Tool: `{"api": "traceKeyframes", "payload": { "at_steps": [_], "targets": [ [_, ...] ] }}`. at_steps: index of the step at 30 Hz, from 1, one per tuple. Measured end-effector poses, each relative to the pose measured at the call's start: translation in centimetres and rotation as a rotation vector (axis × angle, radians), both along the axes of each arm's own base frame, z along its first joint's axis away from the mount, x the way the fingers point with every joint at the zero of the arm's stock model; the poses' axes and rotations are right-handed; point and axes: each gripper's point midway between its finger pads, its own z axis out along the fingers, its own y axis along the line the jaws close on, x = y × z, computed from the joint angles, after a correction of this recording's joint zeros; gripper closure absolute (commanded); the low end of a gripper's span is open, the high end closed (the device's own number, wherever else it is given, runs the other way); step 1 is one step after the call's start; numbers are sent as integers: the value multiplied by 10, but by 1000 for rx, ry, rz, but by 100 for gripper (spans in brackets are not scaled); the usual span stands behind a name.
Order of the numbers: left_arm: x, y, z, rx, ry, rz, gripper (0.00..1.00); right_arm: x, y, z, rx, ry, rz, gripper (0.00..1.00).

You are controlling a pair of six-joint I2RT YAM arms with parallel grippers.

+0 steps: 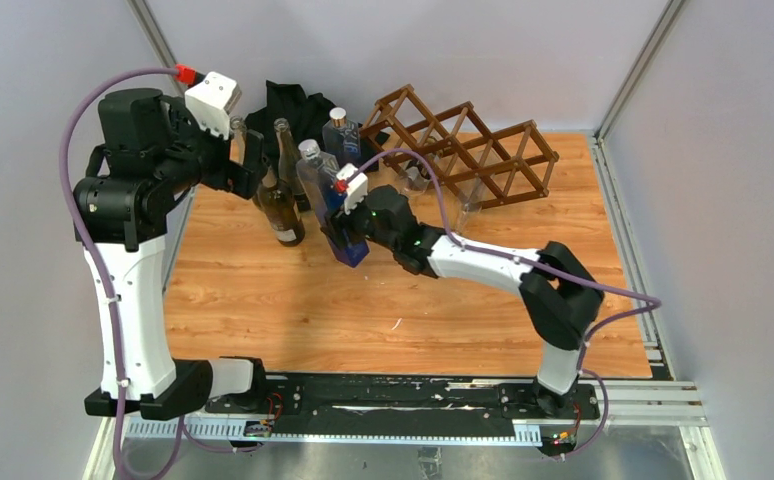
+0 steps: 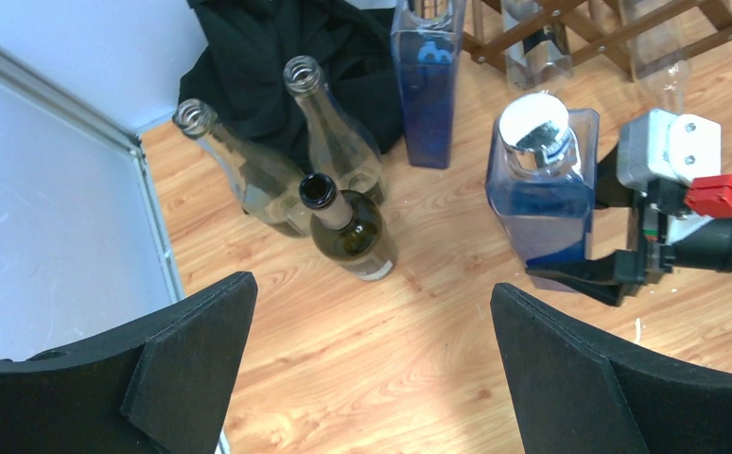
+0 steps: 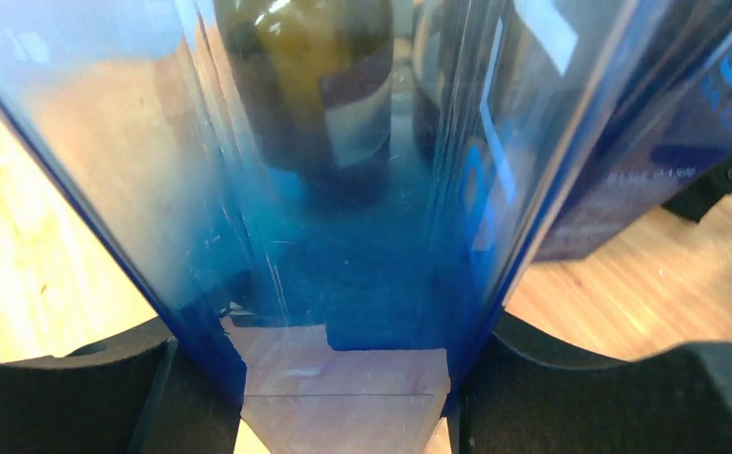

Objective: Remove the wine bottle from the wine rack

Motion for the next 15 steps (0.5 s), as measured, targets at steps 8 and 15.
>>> {"api": "traceKeyframes", "payload": {
  "at_steps": [8, 15],
  "targets": [
    [2, 0, -27, 8, 75, -7, 0, 51, 40, -7, 72, -47, -78, 100],
    [3, -2, -34, 11, 86, -23, 0, 90, 47, -25, 95, -60, -148, 100]
  ]
}}
